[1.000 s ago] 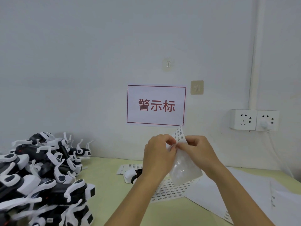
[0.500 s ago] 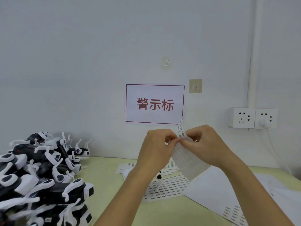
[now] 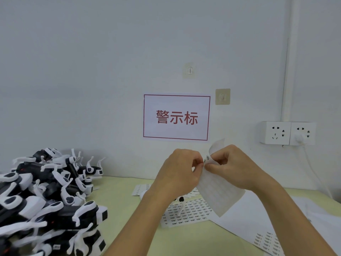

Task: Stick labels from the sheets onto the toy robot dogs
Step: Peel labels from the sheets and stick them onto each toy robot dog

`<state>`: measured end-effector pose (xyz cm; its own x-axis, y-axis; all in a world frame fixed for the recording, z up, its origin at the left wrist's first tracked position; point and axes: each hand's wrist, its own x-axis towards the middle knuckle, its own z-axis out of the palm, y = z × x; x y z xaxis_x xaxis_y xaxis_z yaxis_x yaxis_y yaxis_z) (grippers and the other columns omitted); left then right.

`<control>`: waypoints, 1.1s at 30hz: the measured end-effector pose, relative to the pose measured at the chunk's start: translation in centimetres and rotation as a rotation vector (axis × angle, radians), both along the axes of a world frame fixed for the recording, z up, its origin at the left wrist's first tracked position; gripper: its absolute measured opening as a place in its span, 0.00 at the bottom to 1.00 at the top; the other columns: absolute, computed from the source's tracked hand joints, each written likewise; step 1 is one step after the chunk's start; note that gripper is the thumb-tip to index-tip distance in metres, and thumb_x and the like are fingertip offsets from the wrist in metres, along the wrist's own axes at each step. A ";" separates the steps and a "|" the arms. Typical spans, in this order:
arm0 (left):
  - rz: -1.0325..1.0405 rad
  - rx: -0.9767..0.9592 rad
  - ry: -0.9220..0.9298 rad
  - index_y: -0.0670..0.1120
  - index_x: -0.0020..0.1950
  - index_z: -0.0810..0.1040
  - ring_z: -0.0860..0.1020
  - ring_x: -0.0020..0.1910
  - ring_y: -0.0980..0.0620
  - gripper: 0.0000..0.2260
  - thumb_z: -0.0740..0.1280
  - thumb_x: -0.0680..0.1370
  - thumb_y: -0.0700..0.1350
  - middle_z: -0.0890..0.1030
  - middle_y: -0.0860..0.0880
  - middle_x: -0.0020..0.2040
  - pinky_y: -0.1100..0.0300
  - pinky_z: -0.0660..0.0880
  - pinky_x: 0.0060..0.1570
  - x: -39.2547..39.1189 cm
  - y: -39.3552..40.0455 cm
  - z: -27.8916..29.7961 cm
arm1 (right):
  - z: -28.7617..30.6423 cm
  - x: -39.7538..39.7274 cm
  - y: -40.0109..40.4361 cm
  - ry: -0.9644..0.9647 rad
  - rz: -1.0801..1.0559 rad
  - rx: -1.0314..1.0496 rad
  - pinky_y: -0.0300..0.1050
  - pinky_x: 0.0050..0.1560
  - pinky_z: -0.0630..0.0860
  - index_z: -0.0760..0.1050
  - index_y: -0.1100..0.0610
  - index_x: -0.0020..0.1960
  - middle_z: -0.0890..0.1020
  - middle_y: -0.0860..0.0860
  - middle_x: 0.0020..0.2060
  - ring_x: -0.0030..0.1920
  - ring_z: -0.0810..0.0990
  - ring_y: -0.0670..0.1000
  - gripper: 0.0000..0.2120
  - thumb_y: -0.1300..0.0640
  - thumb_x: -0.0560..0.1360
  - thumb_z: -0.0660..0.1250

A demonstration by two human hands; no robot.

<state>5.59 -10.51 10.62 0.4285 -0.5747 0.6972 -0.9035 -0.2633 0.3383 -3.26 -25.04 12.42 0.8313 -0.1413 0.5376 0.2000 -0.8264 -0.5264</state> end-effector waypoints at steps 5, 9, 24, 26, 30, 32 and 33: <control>0.135 -0.011 -0.174 0.48 0.46 0.78 0.74 0.43 0.54 0.07 0.64 0.79 0.48 0.78 0.54 0.43 0.59 0.73 0.43 -0.6 -0.5 -0.3 | 0.0 0.3 0.5 -0.001 -0.001 0.058 0.44 0.32 0.59 0.67 0.69 0.30 0.63 0.54 0.27 0.30 0.60 0.49 0.16 0.63 0.71 0.67; 0.089 -0.092 -0.105 0.49 0.42 0.77 0.75 0.40 0.55 0.05 0.67 0.77 0.47 0.78 0.56 0.38 0.61 0.73 0.40 -0.6 -0.3 -0.1 | 0.0 0.3 0.2 0.005 0.054 0.152 0.47 0.37 0.63 0.73 0.74 0.40 0.69 0.58 0.30 0.33 0.66 0.51 0.14 0.61 0.73 0.68; -0.177 -0.068 0.352 0.54 0.41 0.83 0.81 0.38 0.59 0.08 0.70 0.78 0.43 0.84 0.56 0.39 0.60 0.79 0.45 0.9 0.8 0.4 | -0.1 0.1 -0.7 0.061 0.112 0.158 0.30 0.30 0.64 0.70 0.65 0.29 0.66 0.42 0.26 0.27 0.67 0.44 0.18 0.63 0.75 0.69; -0.220 -0.073 0.414 0.52 0.41 0.84 0.81 0.36 0.58 0.09 0.70 0.78 0.41 0.84 0.54 0.38 0.61 0.77 0.42 1.2 1.1 0.4 | -0.1 0.0 -0.8 0.084 0.119 0.159 0.29 0.31 0.66 0.72 0.58 0.27 0.68 0.41 0.26 0.27 0.69 0.42 0.18 0.63 0.75 0.69; -0.216 -0.067 0.450 0.52 0.40 0.82 0.81 0.33 0.56 0.09 0.69 0.79 0.41 0.84 0.53 0.35 0.63 0.75 0.39 1.3 1.2 0.3 | 0.1 -0.8 -0.7 0.159 0.108 0.182 0.38 0.38 0.77 0.84 0.53 0.39 0.85 0.48 0.35 0.36 0.83 0.48 0.10 0.61 0.76 0.67; -0.199 -0.111 0.481 0.50 0.41 0.82 0.81 0.31 0.54 0.08 0.69 0.79 0.41 0.84 0.51 0.34 0.63 0.74 0.36 1.4 1.2 0.2 | 0.0 -1.2 -1.2 0.188 0.091 0.220 0.46 0.44 0.79 0.85 0.54 0.45 0.86 0.53 0.41 0.42 0.85 0.54 0.09 0.60 0.78 0.66; -0.192 -0.145 0.503 0.48 0.42 0.82 0.81 0.30 0.53 0.08 0.68 0.79 0.41 0.85 0.50 0.34 0.63 0.74 0.35 1.4 1.2 0.2 | 0.0 -1.4 -1.5 0.211 0.081 0.233 0.48 0.46 0.79 0.85 0.54 0.46 0.86 0.53 0.43 0.43 0.85 0.55 0.09 0.59 0.78 0.65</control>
